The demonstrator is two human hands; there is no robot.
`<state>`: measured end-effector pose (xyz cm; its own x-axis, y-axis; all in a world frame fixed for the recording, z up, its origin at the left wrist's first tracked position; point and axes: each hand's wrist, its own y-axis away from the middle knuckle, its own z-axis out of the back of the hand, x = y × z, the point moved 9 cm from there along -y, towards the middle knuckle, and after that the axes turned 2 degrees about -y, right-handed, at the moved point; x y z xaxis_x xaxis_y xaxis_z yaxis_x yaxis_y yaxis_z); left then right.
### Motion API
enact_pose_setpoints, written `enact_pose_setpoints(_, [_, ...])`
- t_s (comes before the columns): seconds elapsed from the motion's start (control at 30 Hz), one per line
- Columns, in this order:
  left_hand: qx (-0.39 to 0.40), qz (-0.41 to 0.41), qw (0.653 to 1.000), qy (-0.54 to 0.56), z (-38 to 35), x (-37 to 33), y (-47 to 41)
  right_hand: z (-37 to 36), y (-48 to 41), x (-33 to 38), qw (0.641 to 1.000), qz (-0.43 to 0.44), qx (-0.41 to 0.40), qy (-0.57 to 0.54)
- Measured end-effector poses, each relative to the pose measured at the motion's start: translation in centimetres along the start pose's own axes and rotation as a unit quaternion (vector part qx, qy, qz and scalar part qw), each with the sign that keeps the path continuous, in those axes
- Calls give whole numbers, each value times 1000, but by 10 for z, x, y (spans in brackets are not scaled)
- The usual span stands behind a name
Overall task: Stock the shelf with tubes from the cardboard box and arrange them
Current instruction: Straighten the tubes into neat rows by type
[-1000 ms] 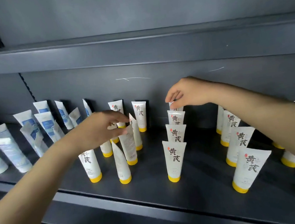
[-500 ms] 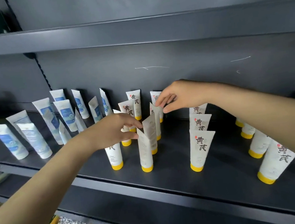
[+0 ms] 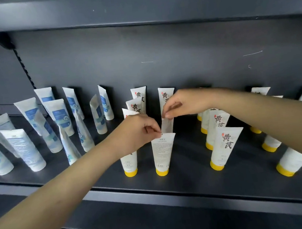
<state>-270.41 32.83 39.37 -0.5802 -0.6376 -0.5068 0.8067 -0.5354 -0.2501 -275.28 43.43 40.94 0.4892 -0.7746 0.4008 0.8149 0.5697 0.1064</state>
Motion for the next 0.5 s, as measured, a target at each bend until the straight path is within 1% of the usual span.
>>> enact_pose_setpoints(0.07, [8,27,999,23,-1,4,0,1,-2,-3,1000,-5,-5,-1])
enact_pose_setpoints(0.2, [32,62,997,24,-2,7,-2,2,-6,-5,1000,-15,-14,16])
enact_pose_setpoints(0.5, [103,63,991,-48,-8,-15,-10,1,-4,-15,998,-51,-18,16])
